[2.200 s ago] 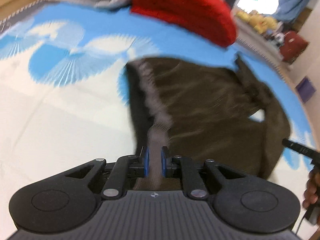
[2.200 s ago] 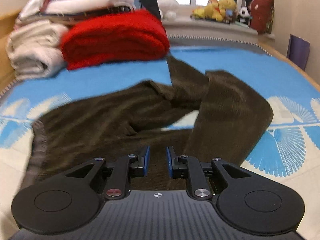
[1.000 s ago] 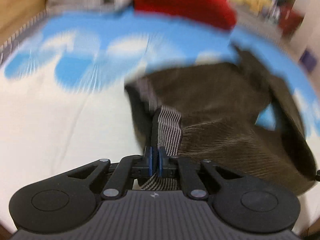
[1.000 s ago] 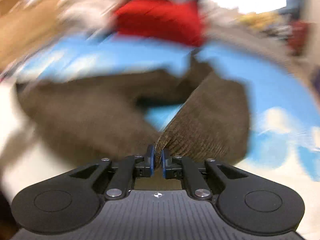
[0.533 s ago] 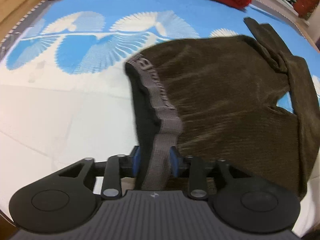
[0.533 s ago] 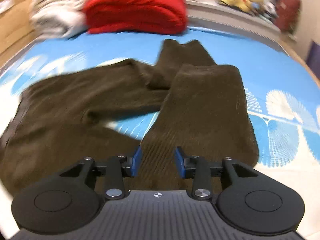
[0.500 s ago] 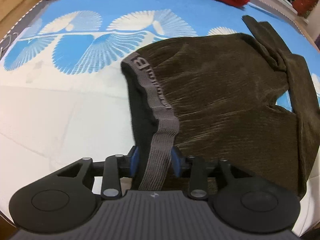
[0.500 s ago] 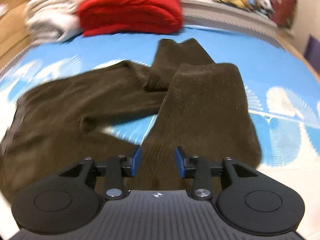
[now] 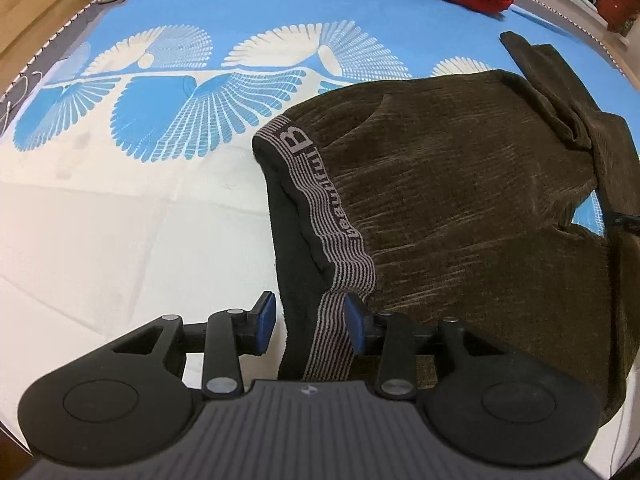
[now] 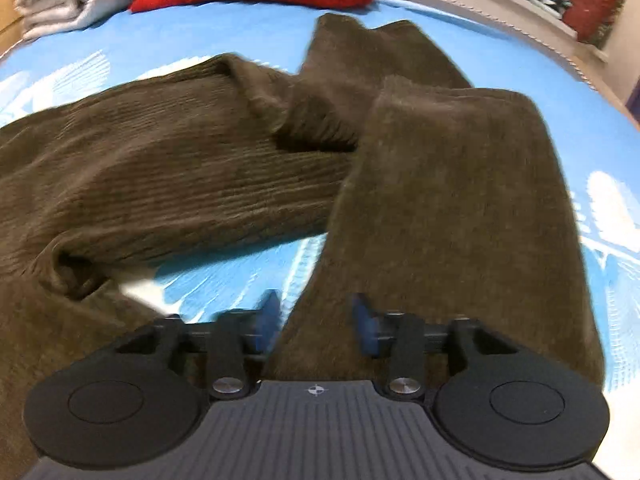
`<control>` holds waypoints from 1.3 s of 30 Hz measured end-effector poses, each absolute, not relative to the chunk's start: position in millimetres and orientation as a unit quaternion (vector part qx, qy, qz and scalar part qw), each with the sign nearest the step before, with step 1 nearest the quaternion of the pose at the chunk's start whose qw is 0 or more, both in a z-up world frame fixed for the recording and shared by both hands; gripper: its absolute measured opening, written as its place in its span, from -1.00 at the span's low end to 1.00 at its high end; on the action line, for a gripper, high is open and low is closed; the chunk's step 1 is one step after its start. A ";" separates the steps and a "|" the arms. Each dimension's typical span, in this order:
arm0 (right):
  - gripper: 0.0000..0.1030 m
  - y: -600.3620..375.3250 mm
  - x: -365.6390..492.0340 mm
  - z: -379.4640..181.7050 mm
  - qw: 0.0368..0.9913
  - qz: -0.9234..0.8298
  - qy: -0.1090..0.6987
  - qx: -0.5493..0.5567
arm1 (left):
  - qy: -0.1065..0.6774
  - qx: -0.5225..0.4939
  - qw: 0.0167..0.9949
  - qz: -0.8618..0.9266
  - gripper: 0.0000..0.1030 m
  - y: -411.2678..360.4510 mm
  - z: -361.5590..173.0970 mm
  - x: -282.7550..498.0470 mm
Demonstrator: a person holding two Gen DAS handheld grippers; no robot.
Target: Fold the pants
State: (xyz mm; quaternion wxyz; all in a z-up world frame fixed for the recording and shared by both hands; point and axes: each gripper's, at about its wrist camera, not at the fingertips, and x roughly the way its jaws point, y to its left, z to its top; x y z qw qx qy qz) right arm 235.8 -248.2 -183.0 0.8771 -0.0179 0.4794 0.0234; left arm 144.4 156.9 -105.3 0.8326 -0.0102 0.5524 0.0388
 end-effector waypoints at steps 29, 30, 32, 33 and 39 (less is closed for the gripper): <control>-0.37 -456.0 3.1 -97.6 0.904 0.079 0.412 0.079 | 0.545 0.013 0.839 0.000 -0.19 108.4 -98.6 135.6; -0.14 -449.8 14.0 -99.4 0.910 0.080 0.401 0.068 | 0.547 0.013 0.837 0.001 -0.19 107.7 -99.8 136.6; -0.08 -427.3 40.2 -106.4 0.914 0.084 0.396 0.022 | 0.548 0.009 0.836 0.002 -0.14 108.4 -101.5 138.8; -0.08 -414.6 58.7 -114.5 0.911 0.085 0.403 -0.008 | 0.551 0.005 0.834 0.003 -0.03 109.6 -103.2 139.7; -0.14 -355.7 110.7 -171.0 0.874 0.061 0.443 -0.190 | 0.591 -0.005 0.807 -0.002 0.55 116.9 -124.8 143.5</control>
